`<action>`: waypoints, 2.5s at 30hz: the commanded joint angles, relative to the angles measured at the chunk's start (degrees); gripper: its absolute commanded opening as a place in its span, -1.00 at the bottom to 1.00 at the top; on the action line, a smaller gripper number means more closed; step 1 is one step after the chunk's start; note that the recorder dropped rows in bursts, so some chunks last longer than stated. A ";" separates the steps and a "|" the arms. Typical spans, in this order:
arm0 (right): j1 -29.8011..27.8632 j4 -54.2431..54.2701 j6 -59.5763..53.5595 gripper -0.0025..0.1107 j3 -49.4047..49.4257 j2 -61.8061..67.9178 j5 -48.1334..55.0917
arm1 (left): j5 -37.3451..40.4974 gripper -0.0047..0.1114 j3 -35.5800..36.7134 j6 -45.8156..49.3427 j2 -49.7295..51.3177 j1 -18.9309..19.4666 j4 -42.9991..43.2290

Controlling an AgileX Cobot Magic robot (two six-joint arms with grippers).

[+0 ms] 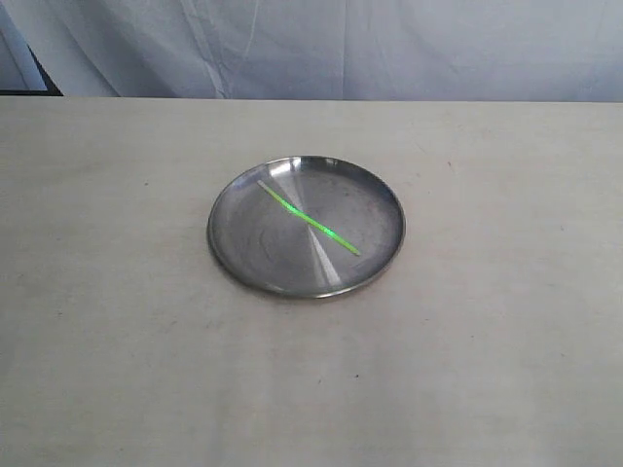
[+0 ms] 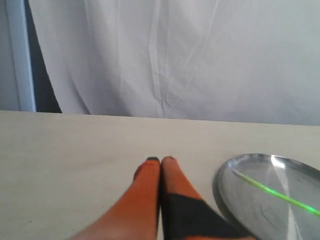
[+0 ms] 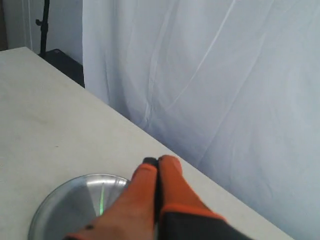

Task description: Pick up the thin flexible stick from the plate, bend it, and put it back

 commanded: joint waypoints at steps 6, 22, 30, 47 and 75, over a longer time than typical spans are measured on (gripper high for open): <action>-0.37 -6.12 4.80 -0.97 20.70 -14.21 -12.52 | -5.85 -0.92 0.22 -0.67 -0.23 0.03 0.03; -0.63 3.01 14.32 -0.97 30.99 -15.37 -8.69 | -5.86 -0.92 0.22 -0.67 -0.23 0.03 0.27; -12.48 10.69 16.47 -0.97 55.50 -35.02 -25.77 | -5.87 -0.92 0.22 -0.67 -0.23 0.03 0.26; -27.07 14.83 16.47 -0.97 69.53 -59.33 -25.10 | -6.03 -0.92 0.22 -0.67 -0.35 0.03 0.26; -27.07 14.83 16.47 -0.97 69.53 -59.33 -25.10 | -6.03 -0.92 0.22 -0.67 -0.35 0.03 0.26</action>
